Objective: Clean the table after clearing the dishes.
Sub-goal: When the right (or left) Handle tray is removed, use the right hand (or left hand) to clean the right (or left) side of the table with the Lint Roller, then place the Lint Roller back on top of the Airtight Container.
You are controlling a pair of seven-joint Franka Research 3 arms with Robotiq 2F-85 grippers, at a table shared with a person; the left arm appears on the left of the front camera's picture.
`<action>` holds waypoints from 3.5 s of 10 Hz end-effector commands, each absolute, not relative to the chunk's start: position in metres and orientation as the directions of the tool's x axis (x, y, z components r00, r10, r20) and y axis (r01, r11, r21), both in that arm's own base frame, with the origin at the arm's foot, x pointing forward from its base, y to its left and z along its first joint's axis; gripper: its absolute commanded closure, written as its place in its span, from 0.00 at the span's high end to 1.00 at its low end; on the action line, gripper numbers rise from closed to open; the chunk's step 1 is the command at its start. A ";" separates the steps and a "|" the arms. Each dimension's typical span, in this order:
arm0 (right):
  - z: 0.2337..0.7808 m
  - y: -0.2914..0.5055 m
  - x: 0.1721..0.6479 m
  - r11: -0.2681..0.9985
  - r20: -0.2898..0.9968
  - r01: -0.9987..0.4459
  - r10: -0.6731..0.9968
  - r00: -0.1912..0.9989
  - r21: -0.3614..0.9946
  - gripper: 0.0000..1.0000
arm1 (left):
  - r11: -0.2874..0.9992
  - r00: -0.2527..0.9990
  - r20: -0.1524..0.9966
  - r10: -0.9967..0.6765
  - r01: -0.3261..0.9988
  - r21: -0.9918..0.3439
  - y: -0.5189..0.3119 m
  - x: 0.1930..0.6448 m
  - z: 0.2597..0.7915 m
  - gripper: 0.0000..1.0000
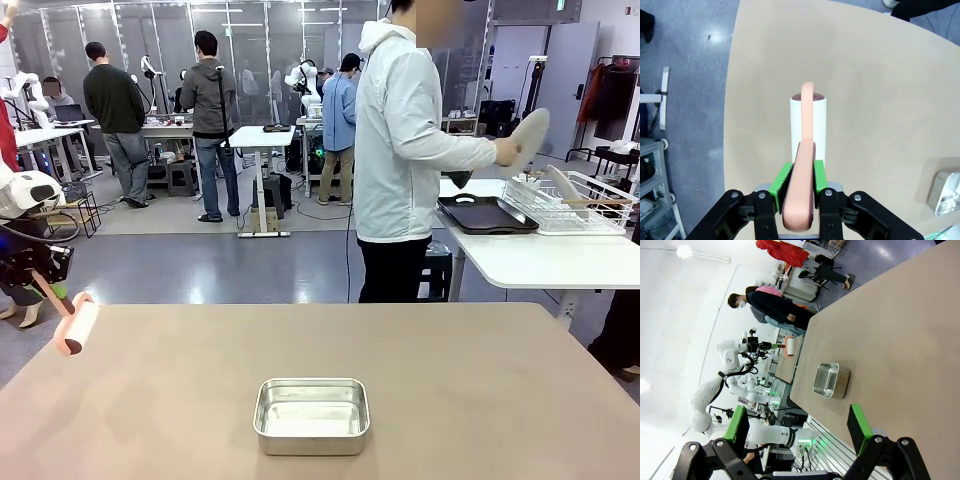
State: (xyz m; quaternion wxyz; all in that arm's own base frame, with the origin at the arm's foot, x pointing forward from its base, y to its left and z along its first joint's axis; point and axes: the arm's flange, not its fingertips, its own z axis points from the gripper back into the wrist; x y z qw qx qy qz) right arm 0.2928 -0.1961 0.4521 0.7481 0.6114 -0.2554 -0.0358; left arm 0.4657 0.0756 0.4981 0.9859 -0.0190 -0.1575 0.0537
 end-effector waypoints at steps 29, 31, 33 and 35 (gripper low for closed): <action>0.455 -0.194 0.292 0.249 0.347 -0.269 -0.362 0.865 0.930 1.00 | -0.050 -0.046 0.118 -0.992 0.998 -0.027 -0.388 0.413 0.505 0.23; 0.455 -0.194 0.292 0.249 0.347 -0.269 -0.362 0.865 0.930 1.00 | -0.014 -0.013 0.082 -0.997 1.000 -0.014 -0.382 0.422 0.489 0.23; 0.455 -0.194 0.292 0.249 0.347 -0.269 -0.362 0.865 0.930 1.00 | -0.016 -0.014 0.096 -0.995 1.000 -0.017 -0.390 0.421 0.488 0.23; 0.455 -0.194 0.292 0.249 0.347 -0.269 -0.362 0.865 0.930 1.00 | -0.016 -0.014 0.096 -0.995 1.000 -0.017 -0.390 0.421 0.488 0.23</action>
